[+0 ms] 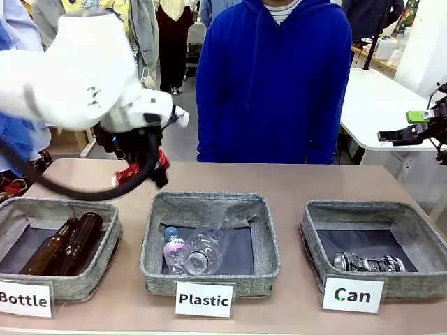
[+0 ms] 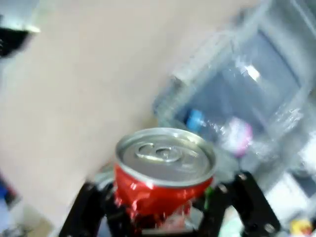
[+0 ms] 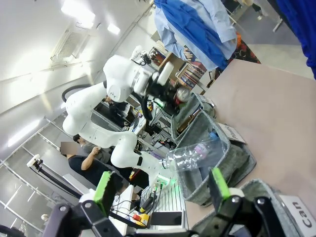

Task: Sort the can waste into the basket.
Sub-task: Pick up the can waste from the table and place it in the right Fabric basket.

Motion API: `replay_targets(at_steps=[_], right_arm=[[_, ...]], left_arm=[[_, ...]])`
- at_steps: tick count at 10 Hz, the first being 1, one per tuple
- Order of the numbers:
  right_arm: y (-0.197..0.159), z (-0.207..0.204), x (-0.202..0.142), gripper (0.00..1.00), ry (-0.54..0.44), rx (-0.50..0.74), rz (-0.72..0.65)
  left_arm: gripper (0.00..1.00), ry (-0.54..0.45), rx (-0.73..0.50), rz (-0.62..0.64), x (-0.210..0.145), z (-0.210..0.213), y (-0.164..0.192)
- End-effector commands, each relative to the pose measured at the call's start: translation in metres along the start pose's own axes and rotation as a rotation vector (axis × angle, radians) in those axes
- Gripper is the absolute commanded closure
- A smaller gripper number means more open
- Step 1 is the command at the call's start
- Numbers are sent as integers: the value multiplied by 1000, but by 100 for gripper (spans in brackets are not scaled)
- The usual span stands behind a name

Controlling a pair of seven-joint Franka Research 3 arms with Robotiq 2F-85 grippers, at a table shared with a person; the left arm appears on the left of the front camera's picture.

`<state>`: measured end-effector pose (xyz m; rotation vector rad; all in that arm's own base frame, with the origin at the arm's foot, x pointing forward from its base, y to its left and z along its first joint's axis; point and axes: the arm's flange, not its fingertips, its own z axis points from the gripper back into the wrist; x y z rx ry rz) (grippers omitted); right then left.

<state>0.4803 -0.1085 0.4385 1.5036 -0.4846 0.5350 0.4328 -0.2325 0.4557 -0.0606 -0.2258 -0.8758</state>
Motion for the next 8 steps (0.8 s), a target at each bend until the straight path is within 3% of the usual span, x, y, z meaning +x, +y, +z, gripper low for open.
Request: replay_targets(at_steps=[1,2,3,4,5,6,7,8], right_arm=[[2,1,0,0,19,2,17],[2,1,0,0,19,2,17],[2,1,0,0,19,2,17],[0,0,0,0,0,0,0],[37,4,14,0,101,-150,23],[67,17,13,0,318,-275,-11],[91,39,7,0,418,-389,-51],[116,69,-5,0,411,-499,-74]], left_arm=[[100,-42,-72,-93,-31,0,23],[100,0,0,0,0,0,0],[100,0,0,0,0,0,0],[100,-7,-41,-83,-23,-5,2],[100,-235,-148,-409,12,-21,-3],[100,-299,-100,-511,58,-17,-33],[100,-369,-52,-662,107,-5,-69],[100,-404,-58,-833,159,3,-108]])
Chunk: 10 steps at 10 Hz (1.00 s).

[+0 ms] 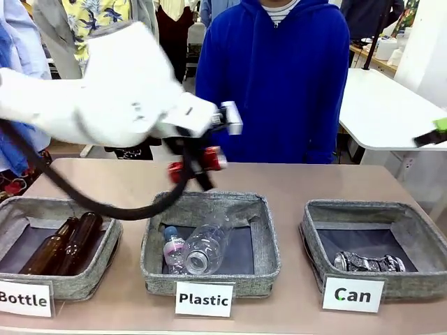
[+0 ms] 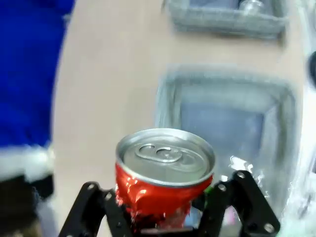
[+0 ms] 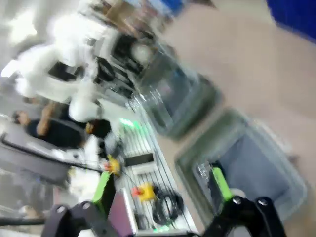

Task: Sort the can waste into the basket.
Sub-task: Pick up the can waste from the table and place it in the right Fabric basket.

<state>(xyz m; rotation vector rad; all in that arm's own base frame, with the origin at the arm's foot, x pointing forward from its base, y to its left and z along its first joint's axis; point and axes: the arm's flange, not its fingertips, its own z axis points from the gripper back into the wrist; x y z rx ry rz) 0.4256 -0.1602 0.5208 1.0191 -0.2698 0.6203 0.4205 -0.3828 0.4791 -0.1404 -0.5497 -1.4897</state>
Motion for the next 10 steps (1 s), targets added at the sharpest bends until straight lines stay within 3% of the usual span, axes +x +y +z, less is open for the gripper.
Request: replay_targets(at_steps=[1,2,4,5,7,10], right_arm=[[19,38,-44,0,66,-185,-104],[25,50,-70,0,30,-259,-184],[26,54,-103,0,-73,-273,-203],[33,75,-82,0,40,-254,-141],[33,75,-82,0,40,-254,-141],[33,75,-82,0,40,-254,-141]], left_arm=[[100,-131,-91,-305,89,-33,21],[100,-156,-177,-359,131,-56,19],[100,-185,-292,-378,200,-120,16],[100,-245,-344,-378,228,-151,13],[100,-218,-354,-345,254,-192,-2],[100,-149,-379,-331,254,-208,-4]])
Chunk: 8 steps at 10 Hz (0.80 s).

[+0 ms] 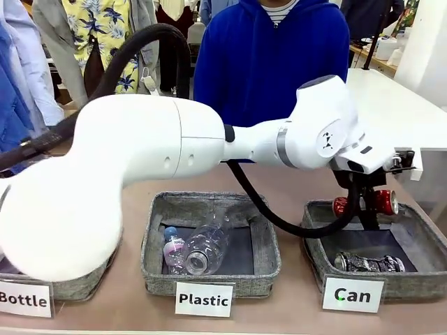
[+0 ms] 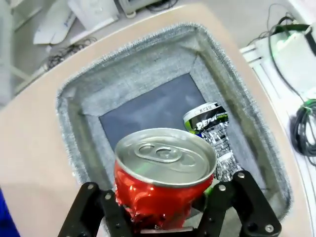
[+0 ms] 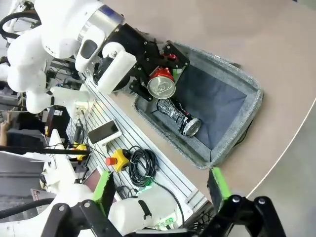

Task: Sort the can waste into the basket.
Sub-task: Pick up the can waste from the table and place it in the right Fabric basket.

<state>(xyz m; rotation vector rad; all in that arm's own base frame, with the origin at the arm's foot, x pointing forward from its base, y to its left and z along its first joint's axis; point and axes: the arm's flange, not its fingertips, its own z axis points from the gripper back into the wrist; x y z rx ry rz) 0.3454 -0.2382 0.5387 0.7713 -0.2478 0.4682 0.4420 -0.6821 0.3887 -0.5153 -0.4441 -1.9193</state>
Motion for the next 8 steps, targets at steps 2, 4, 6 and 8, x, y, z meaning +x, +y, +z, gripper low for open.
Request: replay_targets(at_steps=[2,4,6,8], right_arm=[[0,5,1,0,12,4,-9],[0,5,1,0,12,4,-9],[0,5,1,0,12,4,-9],[0,5,1,0,12,4,-9]], left_arm=[[42,58,0,20,10,10,33],[0,92,-10,20,10,4,31],[0,94,-8,14,10,6,29],[0,85,-13,23,8,14,26]])
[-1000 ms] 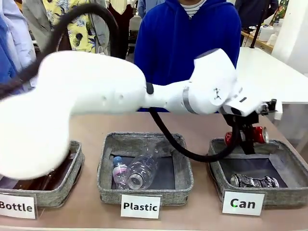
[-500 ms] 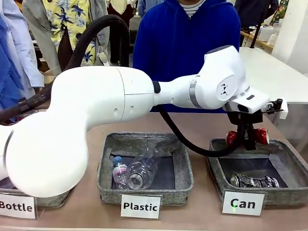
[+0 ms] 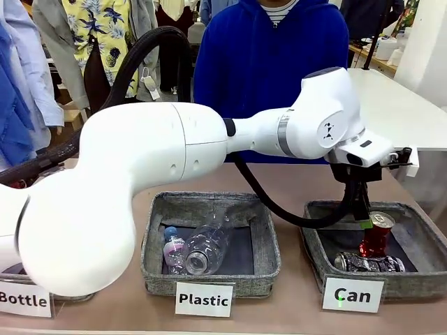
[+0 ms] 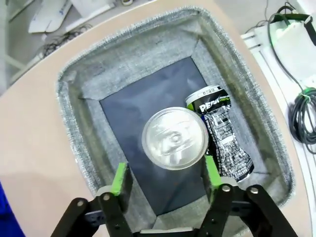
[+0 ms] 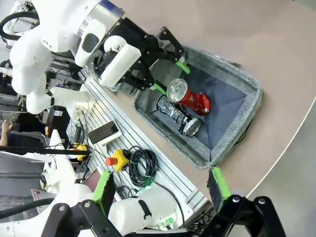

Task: Sort the can waste into the basket.
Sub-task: Pick up the can waste from the table and place it in the right Fabric basket.

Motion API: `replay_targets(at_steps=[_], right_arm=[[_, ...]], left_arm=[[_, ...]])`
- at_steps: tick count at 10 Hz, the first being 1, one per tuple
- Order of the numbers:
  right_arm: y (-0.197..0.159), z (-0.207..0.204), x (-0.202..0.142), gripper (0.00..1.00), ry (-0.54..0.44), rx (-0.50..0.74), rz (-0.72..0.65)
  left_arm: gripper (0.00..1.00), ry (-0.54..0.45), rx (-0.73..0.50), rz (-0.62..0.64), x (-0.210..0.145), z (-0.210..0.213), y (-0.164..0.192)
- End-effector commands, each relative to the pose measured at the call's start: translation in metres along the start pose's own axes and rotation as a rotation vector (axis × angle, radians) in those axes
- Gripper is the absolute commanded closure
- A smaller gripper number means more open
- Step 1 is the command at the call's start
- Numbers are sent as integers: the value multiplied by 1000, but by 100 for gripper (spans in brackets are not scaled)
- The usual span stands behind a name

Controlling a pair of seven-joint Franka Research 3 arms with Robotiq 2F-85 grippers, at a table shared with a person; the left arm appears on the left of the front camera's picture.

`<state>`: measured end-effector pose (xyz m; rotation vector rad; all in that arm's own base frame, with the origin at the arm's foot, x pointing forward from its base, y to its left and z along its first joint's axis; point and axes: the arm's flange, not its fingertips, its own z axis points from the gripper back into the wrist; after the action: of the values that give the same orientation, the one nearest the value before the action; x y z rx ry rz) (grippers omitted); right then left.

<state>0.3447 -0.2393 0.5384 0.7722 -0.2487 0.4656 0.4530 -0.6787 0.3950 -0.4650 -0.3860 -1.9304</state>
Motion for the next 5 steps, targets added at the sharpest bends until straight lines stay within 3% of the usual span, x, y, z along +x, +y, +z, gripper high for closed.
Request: replay_targets(at_steps=[1,2,5], right_arm=[[1,5,2,0,14,4,-7],[1,5,2,0,14,4,-7],[0,0,0,0,0,0,0]], left_arm=[[0,31,10,28,7,15,13],[30,41,8,40,2,29,6],[30,31,12,48,-20,82,-25]])
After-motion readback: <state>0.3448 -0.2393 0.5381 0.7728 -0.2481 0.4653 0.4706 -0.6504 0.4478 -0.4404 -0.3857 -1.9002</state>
